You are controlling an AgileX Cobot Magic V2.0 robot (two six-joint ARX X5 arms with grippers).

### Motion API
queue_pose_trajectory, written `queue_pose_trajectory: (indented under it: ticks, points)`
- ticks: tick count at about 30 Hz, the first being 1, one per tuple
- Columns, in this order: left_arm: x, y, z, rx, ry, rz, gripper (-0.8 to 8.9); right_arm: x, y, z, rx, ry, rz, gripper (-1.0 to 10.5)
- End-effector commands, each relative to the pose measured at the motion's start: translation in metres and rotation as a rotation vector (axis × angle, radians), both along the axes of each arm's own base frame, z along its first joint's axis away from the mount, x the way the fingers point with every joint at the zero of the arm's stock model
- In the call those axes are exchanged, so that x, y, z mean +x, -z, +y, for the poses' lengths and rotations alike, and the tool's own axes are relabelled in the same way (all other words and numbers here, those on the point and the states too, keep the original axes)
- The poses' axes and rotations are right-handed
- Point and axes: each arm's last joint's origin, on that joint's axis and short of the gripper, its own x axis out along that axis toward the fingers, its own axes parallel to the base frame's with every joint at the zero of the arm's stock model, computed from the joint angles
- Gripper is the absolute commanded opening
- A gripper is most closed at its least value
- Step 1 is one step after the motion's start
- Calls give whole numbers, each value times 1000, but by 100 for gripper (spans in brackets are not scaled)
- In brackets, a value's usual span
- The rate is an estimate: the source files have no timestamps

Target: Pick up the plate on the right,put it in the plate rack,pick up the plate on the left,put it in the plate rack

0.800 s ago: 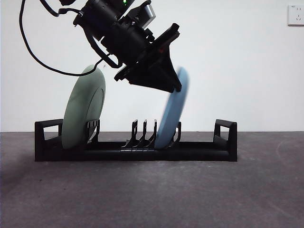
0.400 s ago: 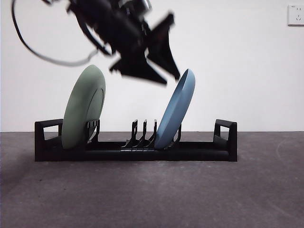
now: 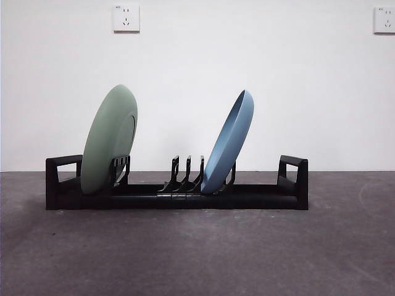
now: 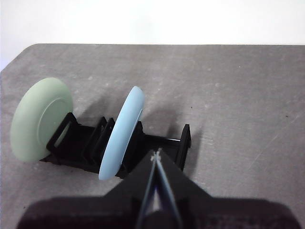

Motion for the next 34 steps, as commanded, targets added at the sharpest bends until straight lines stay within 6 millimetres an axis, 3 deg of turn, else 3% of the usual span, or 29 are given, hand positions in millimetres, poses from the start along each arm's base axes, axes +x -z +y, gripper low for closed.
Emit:
queue_pose_trajectory:
  ticks: [1, 5, 8, 15, 18, 24, 34]
  points:
    - [-15, -8, 14, 76, -75, -52, -8, 1, 4, 1, -17, -12, -18, -16]
    - [-29, -6, 33, 106, -118, -47, -8, 2, 24, 4, -11, -18, -59, -16]
    - [-38, 9, 42, 102, -134, -45, -8, -1, 50, 5, -23, 38, -72, -16]
    - [-68, 72, 64, 64, -237, -53, -8, -23, 120, 0, 47, 99, -102, -15]
    - [-82, 93, 74, 33, -245, -94, -8, -33, 142, -2, 49, 99, -102, -15]
    - [-93, 94, 81, 4, -246, -129, -3, -36, 149, -3, 38, 102, -68, 2]
    - [-86, 102, 76, 50, -242, -74, -3, -36, 149, -3, 38, 100, -67, 2]
